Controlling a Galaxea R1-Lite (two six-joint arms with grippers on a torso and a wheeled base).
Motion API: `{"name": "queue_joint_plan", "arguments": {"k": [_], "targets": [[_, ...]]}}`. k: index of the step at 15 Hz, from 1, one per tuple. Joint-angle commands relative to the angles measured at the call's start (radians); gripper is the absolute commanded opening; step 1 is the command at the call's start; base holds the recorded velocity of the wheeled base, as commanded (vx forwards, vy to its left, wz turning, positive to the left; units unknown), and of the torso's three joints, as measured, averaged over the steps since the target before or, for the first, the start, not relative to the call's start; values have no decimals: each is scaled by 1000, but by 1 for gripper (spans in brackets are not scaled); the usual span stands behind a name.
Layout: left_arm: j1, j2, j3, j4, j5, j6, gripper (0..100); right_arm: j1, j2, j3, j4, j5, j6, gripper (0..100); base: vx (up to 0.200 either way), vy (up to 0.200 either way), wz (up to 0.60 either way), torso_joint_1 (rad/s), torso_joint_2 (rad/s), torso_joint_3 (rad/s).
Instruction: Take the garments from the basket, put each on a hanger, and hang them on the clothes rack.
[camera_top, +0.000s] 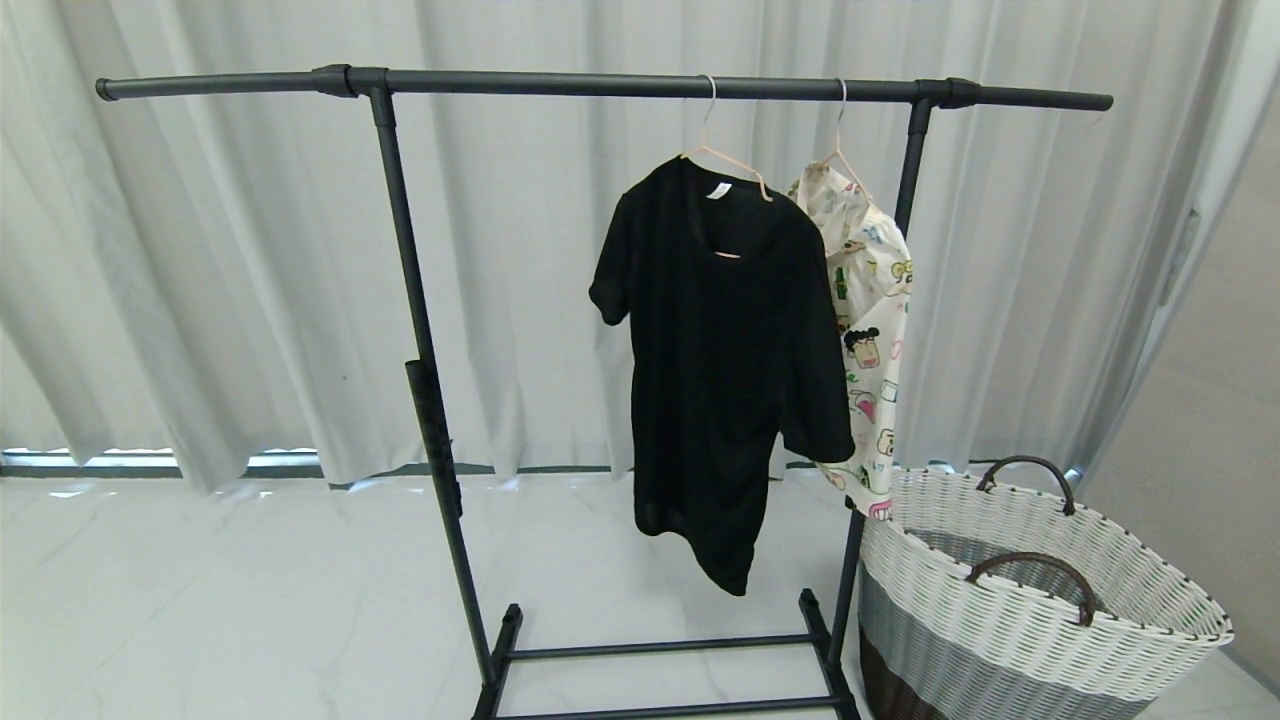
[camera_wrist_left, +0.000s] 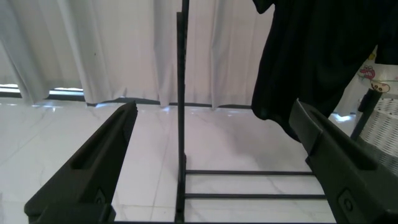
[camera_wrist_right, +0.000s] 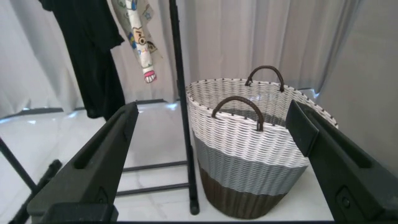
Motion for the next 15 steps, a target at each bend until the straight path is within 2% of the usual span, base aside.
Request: {"name": "queue_joint_plan", "arguments": {"k": [1,15], "targets": [[0,0,0,0,0,2,100,0,-2,2,0,2,-1,100,0,0,0,0,0,0],[0,0,0,0,0,0,100,0,-2,6,-29,8,-3,100,0,0,0,0,0,0]]}}
